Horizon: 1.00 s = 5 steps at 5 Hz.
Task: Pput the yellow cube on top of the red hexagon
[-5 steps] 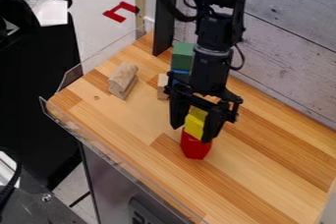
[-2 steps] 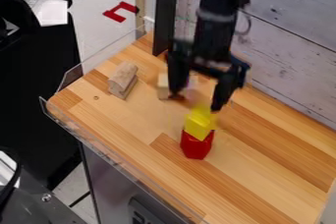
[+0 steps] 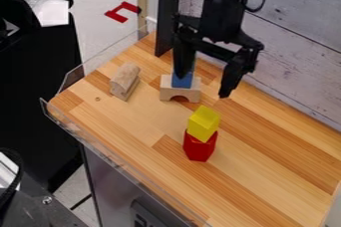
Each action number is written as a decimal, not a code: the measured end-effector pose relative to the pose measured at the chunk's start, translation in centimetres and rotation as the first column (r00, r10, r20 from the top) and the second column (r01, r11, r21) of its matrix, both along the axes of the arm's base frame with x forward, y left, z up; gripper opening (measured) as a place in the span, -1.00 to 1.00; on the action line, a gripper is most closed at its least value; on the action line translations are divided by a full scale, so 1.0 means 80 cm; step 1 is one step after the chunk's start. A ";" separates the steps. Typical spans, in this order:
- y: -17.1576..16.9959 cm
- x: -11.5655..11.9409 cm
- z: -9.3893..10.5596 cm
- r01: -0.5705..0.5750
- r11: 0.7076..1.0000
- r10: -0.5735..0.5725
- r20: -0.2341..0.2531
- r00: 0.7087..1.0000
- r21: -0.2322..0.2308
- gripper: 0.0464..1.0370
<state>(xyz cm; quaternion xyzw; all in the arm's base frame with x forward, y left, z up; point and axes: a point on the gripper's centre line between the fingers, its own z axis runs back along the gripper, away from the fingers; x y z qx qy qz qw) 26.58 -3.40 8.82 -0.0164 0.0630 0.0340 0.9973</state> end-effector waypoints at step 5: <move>0.051 0.026 -0.010 -0.125 0.991 0.116 0.142 0.983 0.057 0.92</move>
